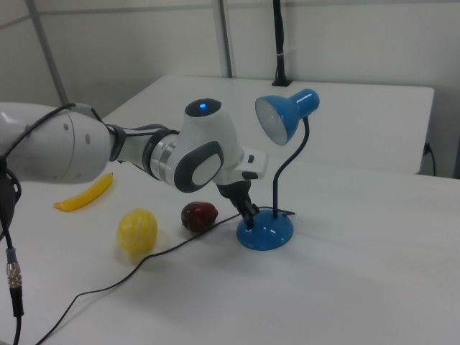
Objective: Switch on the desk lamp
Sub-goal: 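Press down on the switch on the blue lamp base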
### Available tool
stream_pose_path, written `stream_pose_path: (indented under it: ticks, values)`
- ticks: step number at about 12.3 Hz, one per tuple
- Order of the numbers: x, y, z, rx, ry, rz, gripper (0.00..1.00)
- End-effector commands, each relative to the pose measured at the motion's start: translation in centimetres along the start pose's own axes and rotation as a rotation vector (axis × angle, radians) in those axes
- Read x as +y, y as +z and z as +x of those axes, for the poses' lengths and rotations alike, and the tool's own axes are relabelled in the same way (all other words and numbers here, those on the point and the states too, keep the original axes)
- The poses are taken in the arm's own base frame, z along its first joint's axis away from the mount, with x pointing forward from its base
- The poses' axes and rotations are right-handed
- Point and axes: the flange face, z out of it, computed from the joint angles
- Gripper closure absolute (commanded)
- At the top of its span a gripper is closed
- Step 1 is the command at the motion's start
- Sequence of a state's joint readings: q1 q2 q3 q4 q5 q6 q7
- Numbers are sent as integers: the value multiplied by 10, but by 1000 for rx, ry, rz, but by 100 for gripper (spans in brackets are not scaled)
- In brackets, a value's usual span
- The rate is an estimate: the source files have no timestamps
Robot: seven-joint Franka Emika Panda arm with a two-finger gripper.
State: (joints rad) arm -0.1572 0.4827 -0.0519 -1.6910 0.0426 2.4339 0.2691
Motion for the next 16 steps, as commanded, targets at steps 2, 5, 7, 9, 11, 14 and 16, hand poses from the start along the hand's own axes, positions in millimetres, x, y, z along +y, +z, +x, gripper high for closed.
stream_pose_path:
  ticks: [2, 5, 7, 9, 11, 14, 16]
  values:
    - [-6, 4, 4, 36, 15, 4, 100]
    - [-6, 13, 5, 33, 10, -6, 100]
    - [-5, 19, 4, 26, 11, -10, 100]
    - [-6, 22, 8, 47, 11, -4, 100]
    - [-7, 24, 10, 58, 12, 0, 100]
    - [-4, 18, 12, 66, 16, 1, 100]
    - [-4, 5, 15, 76, 17, 5, 100]
